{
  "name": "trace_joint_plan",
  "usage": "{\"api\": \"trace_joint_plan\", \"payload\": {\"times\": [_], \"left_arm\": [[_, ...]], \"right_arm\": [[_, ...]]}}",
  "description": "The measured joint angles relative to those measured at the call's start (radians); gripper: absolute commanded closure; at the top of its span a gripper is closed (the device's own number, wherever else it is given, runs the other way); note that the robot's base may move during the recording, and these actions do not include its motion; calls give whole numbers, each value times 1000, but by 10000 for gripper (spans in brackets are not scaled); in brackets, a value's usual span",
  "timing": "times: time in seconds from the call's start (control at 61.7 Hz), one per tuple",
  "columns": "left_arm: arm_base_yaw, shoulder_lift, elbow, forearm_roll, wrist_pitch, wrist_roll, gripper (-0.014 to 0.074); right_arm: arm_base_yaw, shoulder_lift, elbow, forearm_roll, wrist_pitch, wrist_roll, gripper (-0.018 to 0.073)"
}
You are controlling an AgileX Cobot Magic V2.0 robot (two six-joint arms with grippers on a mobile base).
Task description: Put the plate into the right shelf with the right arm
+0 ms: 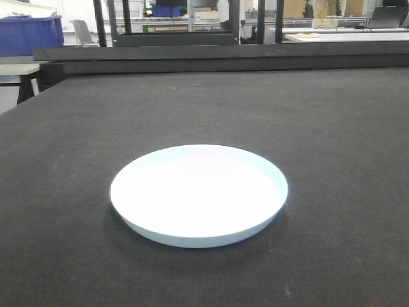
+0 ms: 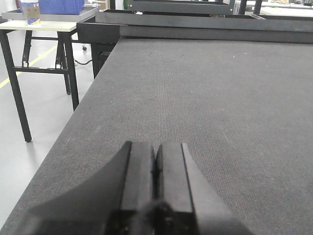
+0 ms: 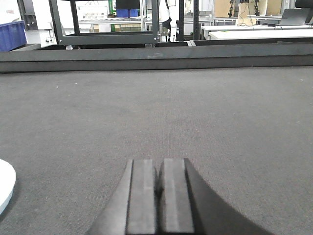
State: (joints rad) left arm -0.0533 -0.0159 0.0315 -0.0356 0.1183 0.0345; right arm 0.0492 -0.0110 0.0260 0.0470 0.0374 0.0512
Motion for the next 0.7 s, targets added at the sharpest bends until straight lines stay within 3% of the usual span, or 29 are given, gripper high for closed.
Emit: {"api": "trace_joint_plan", "payload": {"times": [0.697], "left_arm": [[0, 0, 0, 0, 0, 0, 643]], "right_arm": [[0, 0, 0, 0, 0, 0, 504]]}}
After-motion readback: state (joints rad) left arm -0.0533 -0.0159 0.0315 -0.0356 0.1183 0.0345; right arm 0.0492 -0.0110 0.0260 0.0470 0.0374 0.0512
